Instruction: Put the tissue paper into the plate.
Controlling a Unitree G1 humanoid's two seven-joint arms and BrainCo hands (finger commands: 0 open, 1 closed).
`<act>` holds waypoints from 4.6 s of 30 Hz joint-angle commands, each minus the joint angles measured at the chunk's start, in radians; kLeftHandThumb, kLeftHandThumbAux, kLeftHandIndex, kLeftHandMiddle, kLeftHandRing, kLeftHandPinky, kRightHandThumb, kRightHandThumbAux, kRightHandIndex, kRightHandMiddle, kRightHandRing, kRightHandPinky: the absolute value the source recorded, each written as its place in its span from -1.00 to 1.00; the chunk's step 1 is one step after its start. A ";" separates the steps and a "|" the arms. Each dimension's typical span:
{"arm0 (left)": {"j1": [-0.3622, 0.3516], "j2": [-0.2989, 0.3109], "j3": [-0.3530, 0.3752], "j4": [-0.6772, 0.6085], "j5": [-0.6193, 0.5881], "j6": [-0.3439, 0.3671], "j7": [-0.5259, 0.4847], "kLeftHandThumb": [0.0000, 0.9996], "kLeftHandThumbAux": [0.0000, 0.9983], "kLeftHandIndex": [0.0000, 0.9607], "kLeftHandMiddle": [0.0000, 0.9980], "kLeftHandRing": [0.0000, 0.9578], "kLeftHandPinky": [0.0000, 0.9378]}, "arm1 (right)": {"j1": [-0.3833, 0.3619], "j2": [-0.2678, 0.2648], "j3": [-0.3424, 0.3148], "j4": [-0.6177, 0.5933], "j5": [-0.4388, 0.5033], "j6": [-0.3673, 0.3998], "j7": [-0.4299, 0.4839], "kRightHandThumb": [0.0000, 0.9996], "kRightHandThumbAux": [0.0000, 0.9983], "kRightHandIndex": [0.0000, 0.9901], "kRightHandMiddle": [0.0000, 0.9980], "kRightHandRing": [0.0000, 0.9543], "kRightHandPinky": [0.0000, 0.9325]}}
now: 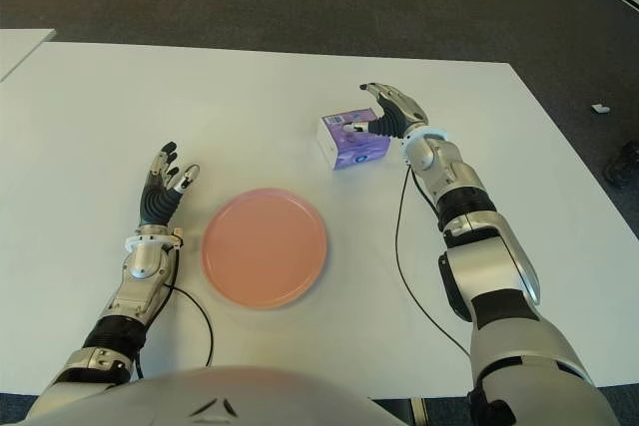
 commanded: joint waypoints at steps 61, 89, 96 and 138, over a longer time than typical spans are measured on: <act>0.026 -0.005 0.001 0.122 0.009 0.015 0.006 -1.00 -0.05 -1.00 -1.00 -1.00 -1.00 | -0.126 -0.038 0.407 0.225 -0.348 -0.136 -0.166 -0.62 -0.27 -1.00 -1.00 -1.00 -1.00; 0.032 -0.017 0.017 0.127 -0.003 -0.024 0.000 -1.00 -0.12 -1.00 -1.00 -1.00 -1.00 | -0.190 -0.084 0.251 0.121 -0.252 -0.184 -0.201 -0.55 -0.23 -1.00 -1.00 -1.00 -1.00; 0.034 -0.018 0.015 0.115 0.000 -0.004 -0.003 -1.00 -0.16 -1.00 -1.00 -1.00 -1.00 | -0.201 -0.080 0.242 0.118 -0.263 -0.183 -0.243 -0.56 -0.24 -1.00 -1.00 -1.00 -1.00; 0.042 -0.025 0.023 0.112 0.005 -0.005 0.021 -0.99 -0.11 -1.00 -1.00 -1.00 -1.00 | -0.177 0.056 0.392 0.250 -0.366 -0.126 -0.196 -0.59 -0.24 -1.00 -1.00 -1.00 -1.00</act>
